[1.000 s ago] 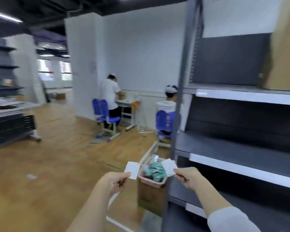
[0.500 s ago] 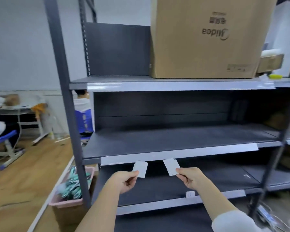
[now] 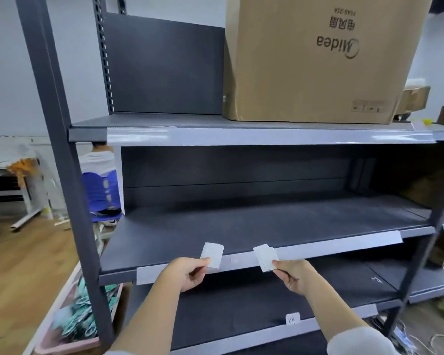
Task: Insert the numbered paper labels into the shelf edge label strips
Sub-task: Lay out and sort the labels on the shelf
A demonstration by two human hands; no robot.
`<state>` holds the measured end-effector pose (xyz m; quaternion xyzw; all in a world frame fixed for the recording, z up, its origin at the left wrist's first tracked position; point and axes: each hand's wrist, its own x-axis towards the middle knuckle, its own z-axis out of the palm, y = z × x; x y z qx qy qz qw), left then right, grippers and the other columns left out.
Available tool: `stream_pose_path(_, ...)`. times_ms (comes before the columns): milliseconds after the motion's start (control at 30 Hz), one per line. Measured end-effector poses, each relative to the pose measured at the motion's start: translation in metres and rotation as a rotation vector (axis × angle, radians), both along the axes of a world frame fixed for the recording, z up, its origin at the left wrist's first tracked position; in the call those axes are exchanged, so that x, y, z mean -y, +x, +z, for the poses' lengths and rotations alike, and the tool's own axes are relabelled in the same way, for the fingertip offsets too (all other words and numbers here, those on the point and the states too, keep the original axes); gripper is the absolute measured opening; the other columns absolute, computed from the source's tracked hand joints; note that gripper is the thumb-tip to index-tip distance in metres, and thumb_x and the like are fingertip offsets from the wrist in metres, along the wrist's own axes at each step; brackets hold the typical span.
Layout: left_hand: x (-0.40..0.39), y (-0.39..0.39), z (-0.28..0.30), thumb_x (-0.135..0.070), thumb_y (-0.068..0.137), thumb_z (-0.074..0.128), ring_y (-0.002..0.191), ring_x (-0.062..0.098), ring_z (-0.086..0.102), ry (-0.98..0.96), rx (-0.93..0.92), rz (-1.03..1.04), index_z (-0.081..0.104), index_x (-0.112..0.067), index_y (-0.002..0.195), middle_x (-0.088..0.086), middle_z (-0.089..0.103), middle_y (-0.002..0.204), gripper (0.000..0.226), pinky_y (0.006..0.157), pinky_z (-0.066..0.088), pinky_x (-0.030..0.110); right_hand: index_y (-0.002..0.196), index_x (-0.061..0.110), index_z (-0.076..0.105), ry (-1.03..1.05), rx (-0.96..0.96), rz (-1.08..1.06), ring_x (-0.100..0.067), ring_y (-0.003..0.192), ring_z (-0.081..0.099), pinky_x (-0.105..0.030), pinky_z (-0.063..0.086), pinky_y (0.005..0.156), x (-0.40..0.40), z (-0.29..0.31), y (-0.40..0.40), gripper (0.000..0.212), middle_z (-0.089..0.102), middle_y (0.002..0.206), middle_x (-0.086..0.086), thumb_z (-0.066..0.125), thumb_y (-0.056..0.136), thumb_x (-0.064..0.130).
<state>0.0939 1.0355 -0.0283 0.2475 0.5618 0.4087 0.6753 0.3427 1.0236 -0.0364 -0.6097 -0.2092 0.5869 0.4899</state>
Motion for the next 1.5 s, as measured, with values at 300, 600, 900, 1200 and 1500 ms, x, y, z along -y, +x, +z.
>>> stream_pose_path(300,-0.080,0.001,-0.010,0.003,0.078,0.067,0.026,0.009,0.054,0.004,-0.012,0.098,0.055,0.001,0.064,0.005,0.057,0.032,0.019,0.033,0.049,0.014,0.067,-0.004,0.058,0.040,-0.014,0.075,-0.020,0.062,0.057,-0.012,0.049,0.035,-0.099,-0.003,0.003,0.015,0.058,0.073,-0.012,0.062,0.080,-0.010)
stream_pose_path(600,-0.158,0.006,-0.025,0.006,0.076,0.069,0.026,0.011,0.054,-0.046,-0.031,0.255,0.055,0.002,0.065,0.007,0.057,0.033,0.018,0.032,0.047,0.016,0.069,-0.007,0.058,0.044,0.109,0.227,-0.016,0.043,0.063,-0.011,0.048,0.035,-0.220,-0.017,0.030,0.012,0.062,0.074,-0.017,0.061,0.080,-0.013)
stream_pose_path(900,-0.182,0.001,-0.038,0.008,0.074,0.069,0.029,0.012,0.056,-0.115,-0.222,0.227,0.054,0.001,0.067,0.006,0.058,0.032,0.018,0.031,0.045,0.014,0.067,-0.002,0.059,-0.038,0.352,0.283,-0.030,0.076,0.065,-0.010,0.035,0.025,-0.241,-0.034,0.023,0.014,0.064,0.093,-0.024,0.068,0.073,-0.011)
stream_pose_path(1200,-0.187,0.009,-0.041,0.002,0.073,0.070,0.048,0.016,0.057,-0.100,-0.586,0.124,0.052,-0.004,0.065,0.011,0.059,0.059,0.021,0.046,0.047,0.026,0.100,-0.009,0.061,-0.103,0.594,0.323,-0.020,0.049,0.062,-0.017,0.046,0.034,-0.244,-0.034,0.021,0.030,0.065,0.074,-0.014,0.069,0.072,-0.003)
stream_pose_path(1500,-0.191,-0.001,-0.031,0.002,0.080,0.058,0.052,0.019,0.056,-0.026,-0.554,0.139,0.049,-0.004,0.064,0.011,0.056,0.058,0.018,0.051,0.046,0.029,0.080,-0.007,0.063,-0.020,0.547,0.222,-0.026,0.061,0.063,-0.023,0.056,0.044,-0.255,-0.027,0.024,0.007,0.064,0.086,-0.021,0.064,0.073,-0.010)
